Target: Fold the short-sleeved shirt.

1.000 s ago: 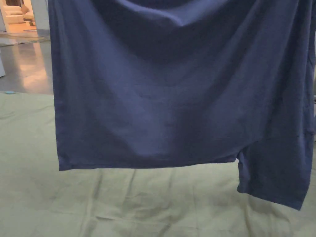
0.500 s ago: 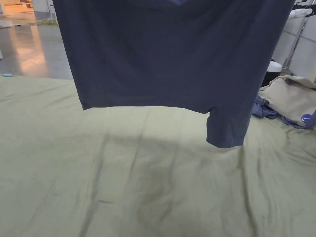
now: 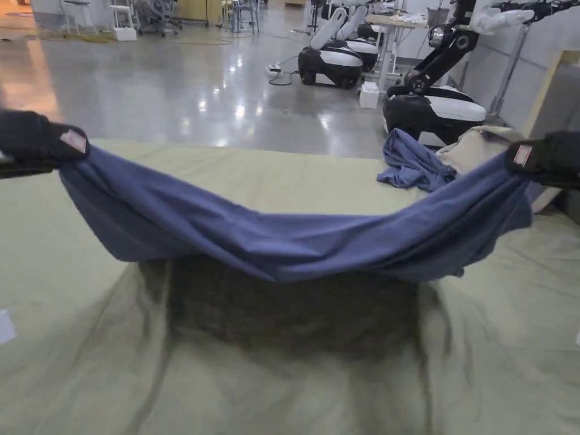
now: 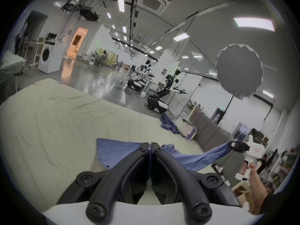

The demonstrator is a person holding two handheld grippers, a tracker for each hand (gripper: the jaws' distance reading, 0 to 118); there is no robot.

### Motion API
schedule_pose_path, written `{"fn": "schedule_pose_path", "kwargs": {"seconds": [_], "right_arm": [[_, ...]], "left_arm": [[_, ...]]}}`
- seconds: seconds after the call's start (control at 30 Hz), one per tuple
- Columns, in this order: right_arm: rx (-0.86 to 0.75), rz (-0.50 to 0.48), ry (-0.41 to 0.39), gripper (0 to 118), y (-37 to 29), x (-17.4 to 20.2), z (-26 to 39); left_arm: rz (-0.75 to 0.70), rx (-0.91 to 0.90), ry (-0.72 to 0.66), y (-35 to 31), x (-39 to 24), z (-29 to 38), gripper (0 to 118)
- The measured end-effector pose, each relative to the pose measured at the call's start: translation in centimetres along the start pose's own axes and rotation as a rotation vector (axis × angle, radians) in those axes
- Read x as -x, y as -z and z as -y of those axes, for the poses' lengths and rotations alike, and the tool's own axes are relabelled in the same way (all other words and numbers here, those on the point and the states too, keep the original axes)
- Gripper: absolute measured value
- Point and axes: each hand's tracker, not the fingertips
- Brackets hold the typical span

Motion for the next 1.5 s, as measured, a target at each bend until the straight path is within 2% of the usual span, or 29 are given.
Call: {"fn": "schedule_pose_path", "kwargs": {"seconds": [0.03, 0.07, 0.13, 0.17, 0.23, 0.27, 0.33, 0.43, 0.5, 0.57, 0.63, 0.73, 0.8, 0.97, 1.0, 1.1, 1.13, 1.17, 1.2, 1.23, 1.27, 1.3, 1.4, 1.43, 1.5], "right_arm": [[0.000, 0.005, 0.018, 4, -1.2, -0.1, 2.0], [0.018, -0.038, 0.059, 4, -1.9, -0.5, 3.5], [0.043, -0.009, 0.101, 4, -3.8, -1.1, 7.3], [0.092, -0.024, 0.086, 4, -4.3, -1.5, 9.0], [0.089, 0.005, 0.053, 4, -6.1, -1.2, 12.2], [0.129, -0.031, 0.039, 4, -6.7, -1.2, 13.3], [0.142, -0.052, 0.076, 4, -8.3, -1.3, 15.9], [0.167, -0.016, 0.104, 4, -10.3, -1.3, 19.3], [0.179, -0.008, 0.092, 4, -11.3, -1.5, 20.6], [0.215, -0.011, 0.121, 4, -11.9, -2.0, 21.7], [0.264, 0.017, 0.101, 4, -12.2, -2.2, 22.9], [0.351, 0.047, 0.052, 4, -12.3, -1.8, 24.7], [0.360, 0.042, 0.072, 4, -12.5, -2.0, 25.6], [0.362, 0.049, 0.079, 4, -12.7, -1.8, 26.1], [0.369, 0.057, 0.064, 5, -12.4, -1.7, 26.2], [0.434, 0.114, -0.045, 5, -11.5, -1.6, 27.2], [0.441, 0.115, -0.038, 7, -11.4, -1.5, 27.5], [0.455, 0.125, -0.039, 22, -11.4, -1.5, 27.7], [0.461, 0.140, -0.048, 40, -11.4, -1.3, 27.8], [0.468, 0.160, -0.067, 62, -11.5, -1.2, 27.9], [0.469, 0.166, -0.080, 80, -11.6, -1.1, 27.9], [0.454, 0.170, -0.084, 85, -11.9, -1.8, 28.0], [0.323, 0.230, -0.099, 85, -13.3, -1.3, 24.9], [0.245, 0.251, -0.141, 86, -13.7, -0.6, 23.3], [0.087, 0.326, -0.277, 93, -14.3, 1.7, 20.4]], "left_arm": [[-0.001, 0.008, 0.000, -1.0, -0.1, 1.9, 4], [0.027, 0.041, -0.008, -1.8, 0.4, 3.2, 4], [0.034, 0.065, -0.058, -3.6, 1.3, 6.7, 4], [0.020, 0.101, -0.063, -4.5, 1.9, 8.3, 4], [-0.003, 0.093, -0.061, -6.4, 2.4, 11.1, 4], [-0.016, 0.107, -0.062, -7.2, 2.9, 11.9, 4], [-0.012, 0.125, -0.122, -9.0, 3.6, 13.8, 4], [-0.069, 0.161, -0.112, -11.0, 4.1, 16.4, 4], [-0.068, 0.199, -0.093, -12.3, 4.3, 17.3, 4], [-0.076, 0.200, -0.105, -13.5, 4.7, 18.4, 4], [-0.091, 0.244, -0.155, -14.0, 5.7, 19.1, 4], [-0.127, 0.265, -0.146, -14.5, 6.5, 20.4, 4], [-0.117, 0.274, -0.172, -14.8, 6.6, 21.2, 4], [-0.140, 0.292, -0.122, -15.0, 5.6, 22.0, 4], [-0.150, 0.304, -0.106, -14.8, 5.8, 22.0, 4], [-0.194, 0.321, -0.017, -14.2, 5.3, 22.6, 4], [-0.200, 0.326, 0.015, -14.0, 5.3, 22.7, 4], [-0.221, 0.327, 0.040, -13.8, 5.0, 22.9, 7], [-0.249, 0.325, 0.074, -13.6, 4.5, 23.1, 20], [-0.268, 0.323, 0.129, -13.5, 4.0, 23.3, 46], [-0.286, 0.322, 0.162, -13.4, 4.0, 23.3, 85], [-0.292, 0.322, 0.166, -13.4, 3.8, 23.3, 90], [-0.385, 0.206, 0.258, -14.1, 2.1, 21.5, 91], [-0.386, 0.157, 0.287, -14.4, 1.2, 20.4, 90], [-0.398, 0.025, 0.332, -15.1, -1.2, 18.2, 90]]}}
